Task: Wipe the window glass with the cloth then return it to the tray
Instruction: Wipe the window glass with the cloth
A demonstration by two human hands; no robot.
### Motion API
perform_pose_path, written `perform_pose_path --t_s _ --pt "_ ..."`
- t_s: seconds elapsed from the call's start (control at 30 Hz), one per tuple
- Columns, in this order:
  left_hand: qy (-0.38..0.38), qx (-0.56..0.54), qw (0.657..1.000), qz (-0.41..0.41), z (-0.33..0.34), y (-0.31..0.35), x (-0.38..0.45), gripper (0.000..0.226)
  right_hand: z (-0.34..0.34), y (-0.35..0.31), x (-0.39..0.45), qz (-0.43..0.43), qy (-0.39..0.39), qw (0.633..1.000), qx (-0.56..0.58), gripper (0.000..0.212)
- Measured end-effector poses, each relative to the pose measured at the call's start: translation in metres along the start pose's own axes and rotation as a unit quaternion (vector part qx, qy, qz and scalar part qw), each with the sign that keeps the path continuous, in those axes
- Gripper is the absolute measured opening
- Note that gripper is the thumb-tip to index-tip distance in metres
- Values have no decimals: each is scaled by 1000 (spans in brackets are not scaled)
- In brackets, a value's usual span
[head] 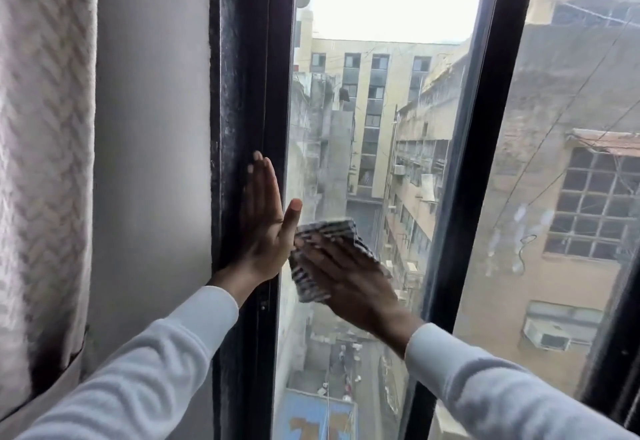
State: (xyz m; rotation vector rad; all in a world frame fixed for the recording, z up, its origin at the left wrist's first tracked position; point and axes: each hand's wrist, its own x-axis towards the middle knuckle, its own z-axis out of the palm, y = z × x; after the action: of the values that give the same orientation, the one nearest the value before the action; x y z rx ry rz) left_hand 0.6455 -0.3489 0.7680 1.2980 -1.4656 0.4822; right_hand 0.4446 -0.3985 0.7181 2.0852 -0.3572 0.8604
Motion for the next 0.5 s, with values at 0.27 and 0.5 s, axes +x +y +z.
perform_pose_path --t_s 0.27,0.5 --pt "-23 -19 1000 2 -1 -1 -1 87 -12 9 7 69 19 997 27 58" --pt "-30 -14 999 5 -3 2 -3 91 -35 61 45 246 129 961 11 70"
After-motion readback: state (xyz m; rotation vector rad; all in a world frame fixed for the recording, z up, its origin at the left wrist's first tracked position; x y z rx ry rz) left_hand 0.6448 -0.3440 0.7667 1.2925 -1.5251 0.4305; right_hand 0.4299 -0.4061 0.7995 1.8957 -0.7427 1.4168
